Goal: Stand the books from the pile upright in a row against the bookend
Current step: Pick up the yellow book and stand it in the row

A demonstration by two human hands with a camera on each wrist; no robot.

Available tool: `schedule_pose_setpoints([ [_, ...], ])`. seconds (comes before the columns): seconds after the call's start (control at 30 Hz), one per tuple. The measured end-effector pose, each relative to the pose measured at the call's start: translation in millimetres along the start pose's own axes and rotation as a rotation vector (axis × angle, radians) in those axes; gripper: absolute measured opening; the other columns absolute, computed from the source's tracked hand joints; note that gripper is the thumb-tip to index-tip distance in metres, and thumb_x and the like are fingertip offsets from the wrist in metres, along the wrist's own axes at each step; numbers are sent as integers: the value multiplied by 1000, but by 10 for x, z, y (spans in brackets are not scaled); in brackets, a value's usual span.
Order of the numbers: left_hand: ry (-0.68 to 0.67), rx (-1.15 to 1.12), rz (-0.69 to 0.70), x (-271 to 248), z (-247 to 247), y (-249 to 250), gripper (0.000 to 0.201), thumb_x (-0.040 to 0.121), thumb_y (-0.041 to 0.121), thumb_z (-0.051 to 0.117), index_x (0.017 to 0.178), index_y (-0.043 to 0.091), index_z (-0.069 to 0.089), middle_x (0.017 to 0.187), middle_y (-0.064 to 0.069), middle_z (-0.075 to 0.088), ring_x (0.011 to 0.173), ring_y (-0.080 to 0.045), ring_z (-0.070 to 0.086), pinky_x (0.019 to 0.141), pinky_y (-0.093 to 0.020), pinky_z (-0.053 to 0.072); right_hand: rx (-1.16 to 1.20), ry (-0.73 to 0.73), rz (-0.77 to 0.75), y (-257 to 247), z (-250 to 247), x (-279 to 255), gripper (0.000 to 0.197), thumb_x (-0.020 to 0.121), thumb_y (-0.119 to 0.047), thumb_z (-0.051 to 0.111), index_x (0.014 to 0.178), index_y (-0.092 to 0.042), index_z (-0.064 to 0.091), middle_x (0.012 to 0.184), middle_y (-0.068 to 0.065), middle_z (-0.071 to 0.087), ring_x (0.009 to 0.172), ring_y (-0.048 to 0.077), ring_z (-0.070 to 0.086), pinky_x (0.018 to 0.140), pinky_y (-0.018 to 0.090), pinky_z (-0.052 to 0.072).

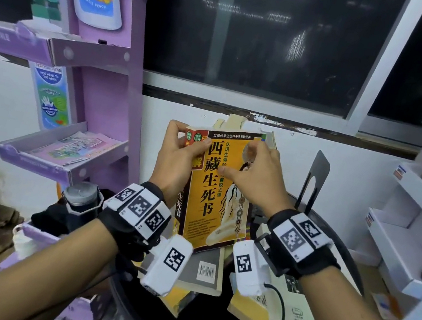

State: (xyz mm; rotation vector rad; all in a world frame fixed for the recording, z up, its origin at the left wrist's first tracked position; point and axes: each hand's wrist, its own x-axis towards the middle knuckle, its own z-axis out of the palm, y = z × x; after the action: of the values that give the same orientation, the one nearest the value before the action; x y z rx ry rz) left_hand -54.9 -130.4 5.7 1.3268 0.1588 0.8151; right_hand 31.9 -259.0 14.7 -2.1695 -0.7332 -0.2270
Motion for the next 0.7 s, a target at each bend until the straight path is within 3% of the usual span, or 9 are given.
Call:
schedule_pose_setpoints([
  [0.13, -59, 23, 12, 18, -38, 8, 15, 95, 23, 54, 95, 17, 40, 75, 2, 72, 64, -14, 69, 54, -28, 52, 102, -90, 39, -63, -4, -59, 96, 54, -60, 82, 136, -28, 42, 131, -3, 46, 123, 19, 48, 104, 45, 43],
  [0.2, -111, 28, 30, 32, -59, 15, 19, 96, 33, 50, 87, 19, 42, 82, 2, 71, 77, -19, 68, 64, -35, 53, 153, -132, 24, -99, -17, -94, 109, 45, -67, 80, 139, -34, 36, 134, -7, 51, 124, 17, 50, 103, 48, 43],
  [0.27, -169, -24, 9, 23, -82, 51, 23, 97, 36, 45, 82, 19, 45, 94, -8, 67, 84, -26, 66, 67, -38, 53, 180, -194, -10, -158, -39, -144, 105, 53, -58, 85, 141, -32, 32, 133, -10, 52, 122, 13, 50, 101, 41, 43],
  [0.37, -204, -28, 7, 9, -130, 100, 28, 99, 29, 42, 81, 13, 56, 89, -7, 66, 80, -26, 67, 61, -34, 52, 204, -257, -54, -234, -54, -190, 85, 61, -48, 87, 129, -34, 38, 112, -21, 55, 108, 1, 53, 89, 24, 41],
  [0.43, -229, -2, 21, -2, -180, 119, 24, 98, 22, 44, 87, 9, 61, 91, -8, 69, 84, -30, 70, 66, -38, 53, 192, -236, -73, -314, -5, -216, 76, 56, -55, 86, 117, -35, 46, 110, -20, 60, 105, -1, 57, 92, 27, 48],
  [0.53, -245, 35, -8, 0, -280, 89, 23, 98, 19, 44, 96, 7, 64, 99, -16, 71, 97, -31, 69, 74, -39, 57, 10, -159, -105, -314, 93, -222, 81, 49, -73, 75, 118, -34, 58, 112, -5, 62, 104, 13, 59, 88, 32, 51],
  [0.57, -255, 38, -28, -9, -305, 70, 24, 98, 18, 44, 99, 7, 65, 103, -19, 71, 101, -32, 68, 78, -41, 57, -16, -142, -107, -305, 107, -233, 71, 56, -66, 76, 117, -31, 61, 106, -4, 64, 99, 15, 61, 81, 28, 51],
  [0.63, -272, 20, -60, -28, -344, 31, 26, 98, 17, 43, 107, 4, 64, 109, -22, 69, 105, -33, 66, 88, -46, 54, -9, -92, -112, -300, 80, -267, 37, 76, -35, 74, 111, -25, 66, 96, -4, 69, 89, 16, 64, 66, 20, 47],
  [0.7, -290, 11, -77, -28, -374, -12, 28, 99, 16, 42, 113, 3, 62, 112, -19, 69, 107, -31, 66, 93, -46, 52, -1, -36, -116, -310, 21, -282, 27, 82, -19, 69, 109, -21, 67, 95, -3, 70, 86, 16, 63, 65, 20, 45],
])
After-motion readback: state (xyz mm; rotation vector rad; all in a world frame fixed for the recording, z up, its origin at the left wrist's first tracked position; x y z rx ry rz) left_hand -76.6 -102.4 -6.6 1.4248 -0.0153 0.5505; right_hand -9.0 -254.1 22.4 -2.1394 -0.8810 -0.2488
